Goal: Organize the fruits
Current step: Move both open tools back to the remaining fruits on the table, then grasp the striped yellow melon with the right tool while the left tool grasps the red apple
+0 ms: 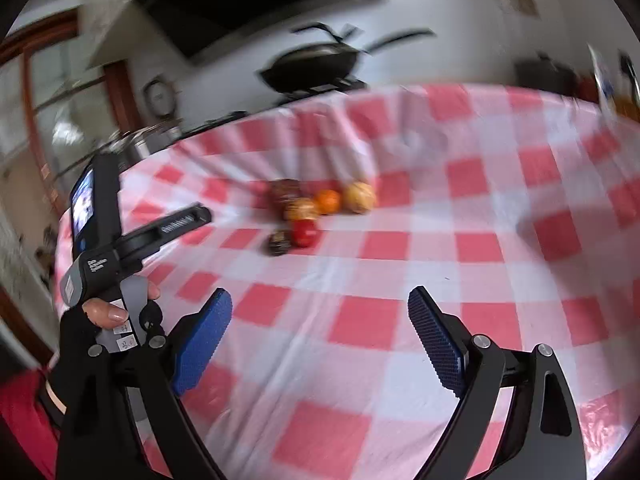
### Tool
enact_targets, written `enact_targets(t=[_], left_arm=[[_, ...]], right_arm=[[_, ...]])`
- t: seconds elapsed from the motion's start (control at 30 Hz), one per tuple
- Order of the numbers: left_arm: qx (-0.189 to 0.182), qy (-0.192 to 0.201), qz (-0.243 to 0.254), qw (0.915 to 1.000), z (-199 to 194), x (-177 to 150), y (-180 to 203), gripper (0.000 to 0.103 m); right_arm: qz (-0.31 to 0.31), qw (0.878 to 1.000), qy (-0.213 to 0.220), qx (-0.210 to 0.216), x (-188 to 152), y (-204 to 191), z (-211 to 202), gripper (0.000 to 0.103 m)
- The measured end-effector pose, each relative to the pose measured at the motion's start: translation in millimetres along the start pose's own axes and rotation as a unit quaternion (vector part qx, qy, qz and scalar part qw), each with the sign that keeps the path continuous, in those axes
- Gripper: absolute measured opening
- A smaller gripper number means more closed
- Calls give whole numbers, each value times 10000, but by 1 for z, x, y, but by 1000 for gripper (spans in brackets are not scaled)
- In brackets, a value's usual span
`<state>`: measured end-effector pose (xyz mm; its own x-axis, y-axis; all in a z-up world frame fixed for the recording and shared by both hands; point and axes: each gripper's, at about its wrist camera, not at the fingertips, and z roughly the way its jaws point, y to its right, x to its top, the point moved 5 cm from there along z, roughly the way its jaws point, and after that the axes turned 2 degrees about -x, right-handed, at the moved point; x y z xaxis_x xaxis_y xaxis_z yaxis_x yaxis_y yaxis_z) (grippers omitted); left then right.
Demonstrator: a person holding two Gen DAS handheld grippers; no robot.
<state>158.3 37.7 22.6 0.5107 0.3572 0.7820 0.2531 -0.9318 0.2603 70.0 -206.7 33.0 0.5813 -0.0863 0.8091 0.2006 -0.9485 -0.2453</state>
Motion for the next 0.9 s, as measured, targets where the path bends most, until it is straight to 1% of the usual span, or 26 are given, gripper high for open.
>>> enact_targets(t=[0.03, 0.1, 0.2, 0.23, 0.27, 0.3, 0.33, 0.37, 0.47, 0.53, 0.57, 0.6, 0.7, 0.73, 0.83, 0.9], left_arm=[[2, -41, -180, 9998, 11, 1, 3, 101], [-80, -135, -306, 9994, 26, 5, 7, 101], [-86, -158, -193, 9997, 41, 11, 9, 101], [-142, -237, -207, 9994, 47, 12, 5, 101], [-217, -306, -284, 9989, 49, 12, 1, 101], [-323, -324, -449, 9979, 48, 13, -6, 101], [-371, -293, -507, 9976, 47, 13, -10, 101], [-368, -283, -472, 9978, 46, 13, -12, 101], [-423, -331, -283, 9982, 48, 14, -15, 101], [-475, -375, -332, 9976, 49, 14, -19, 101], [-491, -409, -390, 9972, 50, 14, -21, 101], [-449, -413, -434, 9972, 51, 14, -24, 101], [-92, -269, -625, 9976, 49, 17, -37, 101], [44, -200, -758, 9969, 47, 18, -43, 101], [102, -151, -984, 9950, 45, 19, -53, 101], [78, -171, -1010, 9947, 46, 19, -53, 101]], right_arm=[[224, 9997, -11, -14, 2, 10, 9, 87], [416, 9991, -32, -17, 0, 22, 10, 87], [346, 9993, -100, -40, 3, 24, 17, 87], [309, 9995, -111, -43, 5, 21, 17, 87], [287, 9995, -136, -3, 9, 20, 25, 87], [294, 9995, -145, 26, 13, 18, 25, 87], [321, 9993, -156, 70, 17, 17, 31, 87], [372, 9990, -200, 162, 24, 15, 43, 87], [372, 9981, -443, 198, 38, 11, 76, 87], [270, 9976, -623, 138, 47, 6, 98, 84], [171, 9967, -781, 105, 52, 1, 115, 82], [129, 9962, -852, 101, 55, -2, 125, 79], [-64, 9939, -1086, 184, 68, -20, 157, 78], [-152, 9931, -1153, 179, 71, -25, 165, 77], [-520, 9877, -1473, 57, 77, -45, 193, 74], [-676, 9825, -1733, -89, 78, -54, 212, 71]])
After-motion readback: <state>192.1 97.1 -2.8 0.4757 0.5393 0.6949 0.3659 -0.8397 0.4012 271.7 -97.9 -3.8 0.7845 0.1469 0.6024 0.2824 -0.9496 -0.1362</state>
